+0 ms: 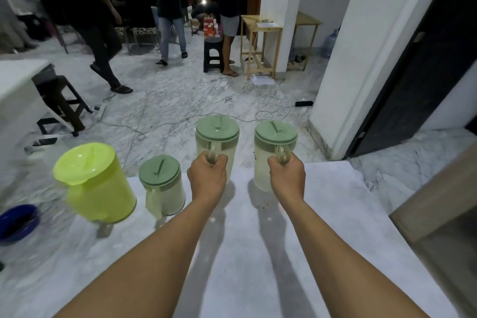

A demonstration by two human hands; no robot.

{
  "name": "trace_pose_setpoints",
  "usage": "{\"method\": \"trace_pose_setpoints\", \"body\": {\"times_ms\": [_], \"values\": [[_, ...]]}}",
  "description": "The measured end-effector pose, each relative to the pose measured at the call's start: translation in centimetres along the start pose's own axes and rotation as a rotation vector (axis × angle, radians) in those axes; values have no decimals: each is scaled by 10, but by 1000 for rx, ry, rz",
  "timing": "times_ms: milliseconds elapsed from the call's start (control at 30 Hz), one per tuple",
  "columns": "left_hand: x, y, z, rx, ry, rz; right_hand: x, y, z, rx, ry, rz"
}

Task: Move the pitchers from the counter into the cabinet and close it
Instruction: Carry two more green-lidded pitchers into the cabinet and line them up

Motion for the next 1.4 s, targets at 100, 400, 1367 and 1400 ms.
{"method": "trace_pose_setpoints", "body": {"times_ms": [100,400,1367,1400], "values": [[17,-2,34,-39,25,-35,18,8,-29,5,-13,40],[66,17,129,-166,158,-233,93,77,-121,26,-134,306],[158,439,322,-496,511,-1094,506,476,-199,54,94,1298],[161,459,322,-489,518,-1120,519,488,-198,46,108,1311]]}}
Point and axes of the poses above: each hand's wrist, its own y-axis away from the middle knuckle, its own x-axis out of the back of the hand, z = x × y, the point moved 6 cm from there along -y, towards the middle knuckle, and after that the axes turned 8 degrees about z, right-handed, at the moved point
